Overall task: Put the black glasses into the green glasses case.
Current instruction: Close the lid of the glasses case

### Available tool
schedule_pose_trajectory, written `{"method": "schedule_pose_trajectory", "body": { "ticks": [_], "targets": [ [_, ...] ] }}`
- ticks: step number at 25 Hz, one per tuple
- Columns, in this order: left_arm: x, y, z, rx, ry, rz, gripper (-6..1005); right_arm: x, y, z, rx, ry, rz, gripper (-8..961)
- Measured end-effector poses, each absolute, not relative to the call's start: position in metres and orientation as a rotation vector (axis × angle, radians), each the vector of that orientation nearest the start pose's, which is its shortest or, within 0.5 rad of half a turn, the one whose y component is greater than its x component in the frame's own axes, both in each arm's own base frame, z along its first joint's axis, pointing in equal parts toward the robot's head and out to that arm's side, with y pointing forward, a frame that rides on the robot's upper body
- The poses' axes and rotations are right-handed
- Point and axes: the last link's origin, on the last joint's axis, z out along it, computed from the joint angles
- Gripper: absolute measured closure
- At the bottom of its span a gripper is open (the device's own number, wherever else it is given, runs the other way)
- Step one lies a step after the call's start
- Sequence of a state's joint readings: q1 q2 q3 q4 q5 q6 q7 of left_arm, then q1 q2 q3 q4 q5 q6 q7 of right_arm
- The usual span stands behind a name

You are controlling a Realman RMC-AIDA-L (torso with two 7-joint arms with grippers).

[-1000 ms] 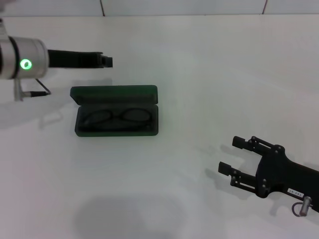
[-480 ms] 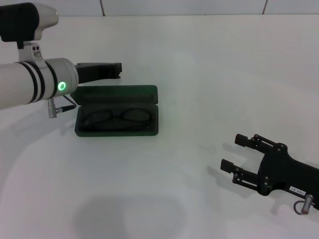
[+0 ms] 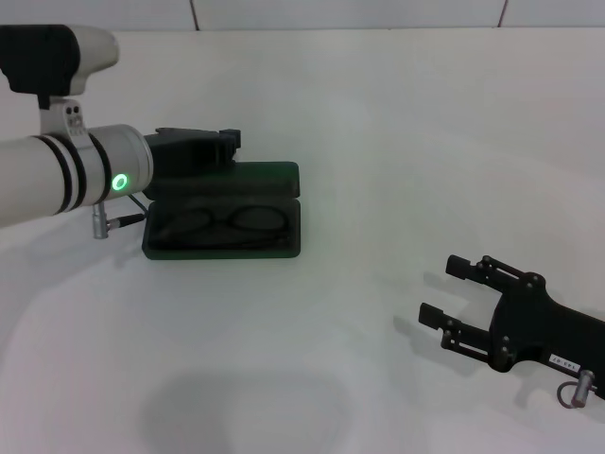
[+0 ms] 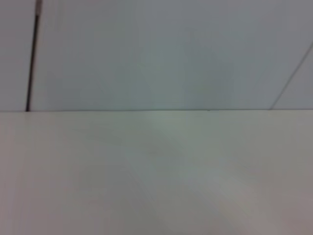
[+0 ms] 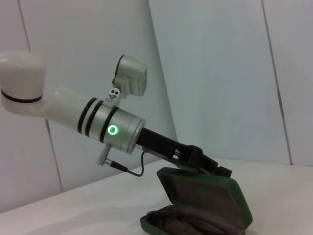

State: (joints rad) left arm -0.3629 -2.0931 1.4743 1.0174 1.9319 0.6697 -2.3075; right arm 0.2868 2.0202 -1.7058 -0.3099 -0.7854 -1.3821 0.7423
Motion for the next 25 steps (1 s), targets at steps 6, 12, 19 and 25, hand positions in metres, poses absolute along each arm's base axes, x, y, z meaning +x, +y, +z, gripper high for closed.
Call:
{"method": "schedule_pose_trajectory", "body": {
  "ticks": [6,12,19,25],
  "targets": [
    [-0.247,0.371,-0.038,-2.218,-1.124,-0.391,984,0.297,0.247,-0.065,-2.516,0.493,0.925,218],
    [-0.248,0.366,-0.039,-2.248,-1.105,-0.395,984,0.298,0.247,-0.066,-2.519,0.501,0.916,218],
    [-0.255,0.358,-0.038,-2.262,-1.075,-0.417,984,0.298,0.246,-0.067,-2.522,0.508,0.915,218],
    [-0.260,0.351,-0.039,-2.281,-1.066,-0.415,984,0.298,0.245,-0.067,-2.524,0.508,0.920,218]
  ]
}}
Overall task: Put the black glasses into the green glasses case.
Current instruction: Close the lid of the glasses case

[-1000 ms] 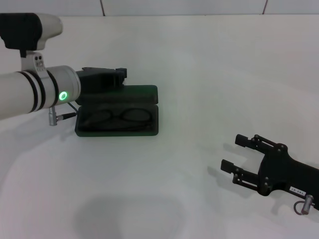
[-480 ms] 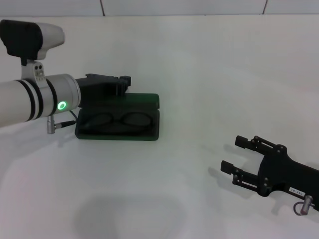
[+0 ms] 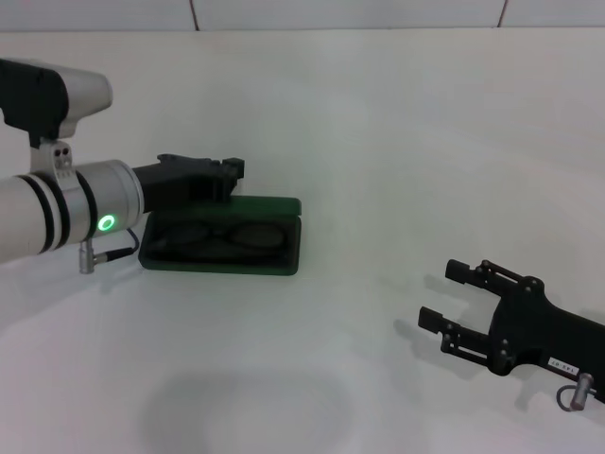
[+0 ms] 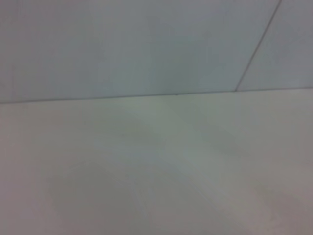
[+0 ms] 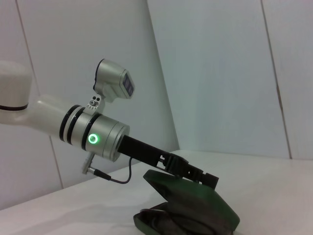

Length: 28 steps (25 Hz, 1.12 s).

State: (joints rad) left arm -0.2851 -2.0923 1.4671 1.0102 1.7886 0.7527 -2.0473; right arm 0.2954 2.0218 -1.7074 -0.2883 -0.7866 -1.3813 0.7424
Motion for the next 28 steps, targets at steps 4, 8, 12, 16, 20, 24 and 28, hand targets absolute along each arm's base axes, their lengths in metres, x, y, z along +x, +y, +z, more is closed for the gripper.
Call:
{"method": "schedule_pose_trajectory", "body": {
  "ticks": [4,8,12,16,20,24,28],
  "targets": [
    [-0.264,0.346,-0.040,-2.289,-1.051,-0.419,983,0.298,0.245,-0.067,-2.526,0.508,0.920,218],
    [-0.269,0.339,-0.041,-2.305,-1.027,-0.419,983,0.298,0.244,-0.067,-2.526,0.513,0.923,218],
    [-0.276,0.334,-0.045,-2.307,-1.006,-0.446,983,0.297,0.245,-0.068,-2.525,0.518,0.927,218],
    [-0.282,0.330,-0.048,-2.313,-0.977,-0.472,983,0.297,0.245,-0.067,-2.522,0.519,0.929,218],
    [-0.285,0.325,-0.051,-2.325,-0.922,-0.517,983,0.297,0.245,-0.067,-2.521,0.519,0.930,218],
    [-0.286,0.323,-0.053,-2.321,-0.898,-0.557,983,0.298,0.246,-0.067,-2.520,0.519,0.926,218],
    [-0.286,0.325,-0.052,-2.322,-0.879,-0.561,983,0.298,0.247,-0.066,-2.517,0.520,0.921,218]
  ]
}}
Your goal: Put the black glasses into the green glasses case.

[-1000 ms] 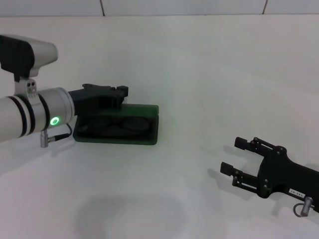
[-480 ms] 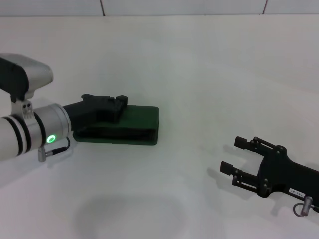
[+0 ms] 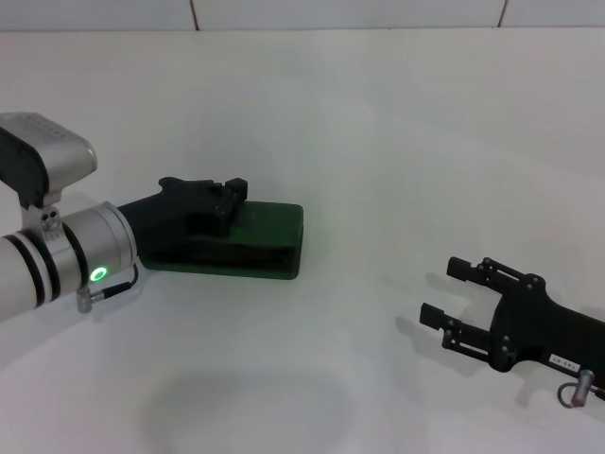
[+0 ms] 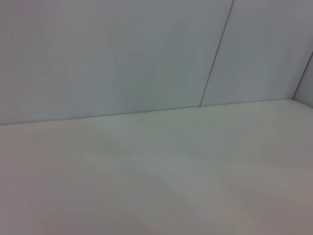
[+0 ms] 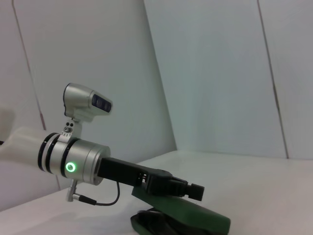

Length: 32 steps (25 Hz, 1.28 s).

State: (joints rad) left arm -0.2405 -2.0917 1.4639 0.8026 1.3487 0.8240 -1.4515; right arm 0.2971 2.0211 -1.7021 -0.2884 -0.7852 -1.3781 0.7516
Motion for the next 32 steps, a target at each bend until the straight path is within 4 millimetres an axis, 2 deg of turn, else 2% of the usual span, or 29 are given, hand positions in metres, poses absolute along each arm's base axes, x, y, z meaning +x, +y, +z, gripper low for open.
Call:
{"method": "schedule_pose_trajectory", "body": {
  "ticks": [8,18,24,28,32],
  "targets": [
    [-0.282,0.324,-0.052,-2.336,-0.859,-0.589,983,0.299,0.249,-0.064,-2.507,0.519,0.918,218],
    [-0.291,0.312,-0.063,-2.363,-0.781,-0.637,982,0.299,0.249,-0.064,-2.508,0.519,0.915,218],
    [-0.281,0.314,-0.055,-2.361,-0.771,-0.737,982,0.299,0.250,-0.064,-2.506,0.520,0.914,218],
    [-0.267,0.328,-0.035,-2.415,-0.911,-0.811,982,0.299,0.250,-0.064,-2.504,0.519,0.915,218],
    [-0.255,0.352,-0.020,-2.477,-1.186,-0.687,982,0.299,0.250,-0.064,-2.505,0.517,0.918,218]
  ]
}}
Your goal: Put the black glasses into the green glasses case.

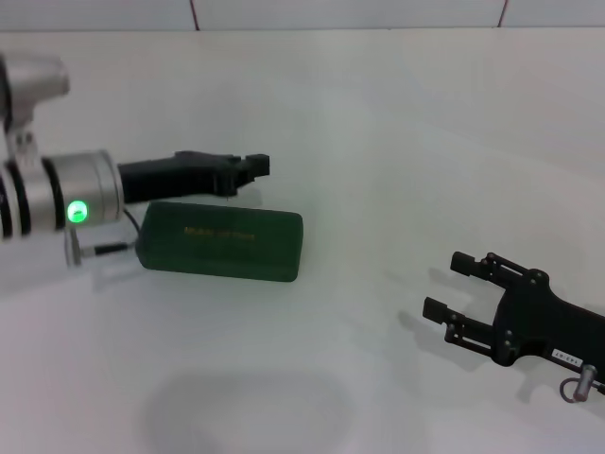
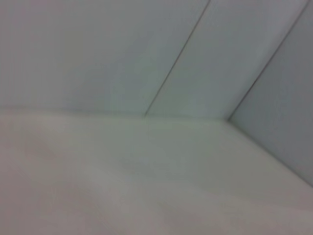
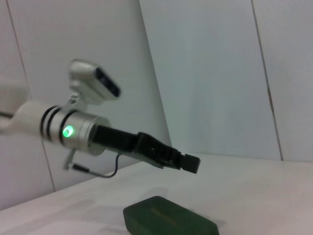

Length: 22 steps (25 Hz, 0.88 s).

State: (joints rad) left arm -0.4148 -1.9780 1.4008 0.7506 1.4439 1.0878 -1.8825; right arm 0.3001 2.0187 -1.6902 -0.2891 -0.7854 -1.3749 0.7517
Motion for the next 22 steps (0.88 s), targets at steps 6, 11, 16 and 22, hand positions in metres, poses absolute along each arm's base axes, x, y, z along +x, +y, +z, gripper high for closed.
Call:
{"method": "schedule_pose_trajectory", "body": {
  "ticks": [6,11,16,22],
  "targets": [
    [-0.244,0.368,-0.007,-2.538,-1.280,-0.558,982,0.298,0.250,-0.063,-2.511,0.508,0.921,218],
    [-0.239,0.358,-0.006,-2.604,-0.989,-0.629,873,0.298,0.251,-0.061,-2.514,0.495,0.922,218],
    [-0.253,0.346,0.003,-2.568,-0.792,-0.649,711,0.295,0.259,-0.053,-2.522,0.446,0.933,218],
    [-0.264,0.305,0.014,-2.699,-0.509,-0.725,538,0.286,0.278,-0.027,-2.640,0.233,0.912,218]
  ]
}}
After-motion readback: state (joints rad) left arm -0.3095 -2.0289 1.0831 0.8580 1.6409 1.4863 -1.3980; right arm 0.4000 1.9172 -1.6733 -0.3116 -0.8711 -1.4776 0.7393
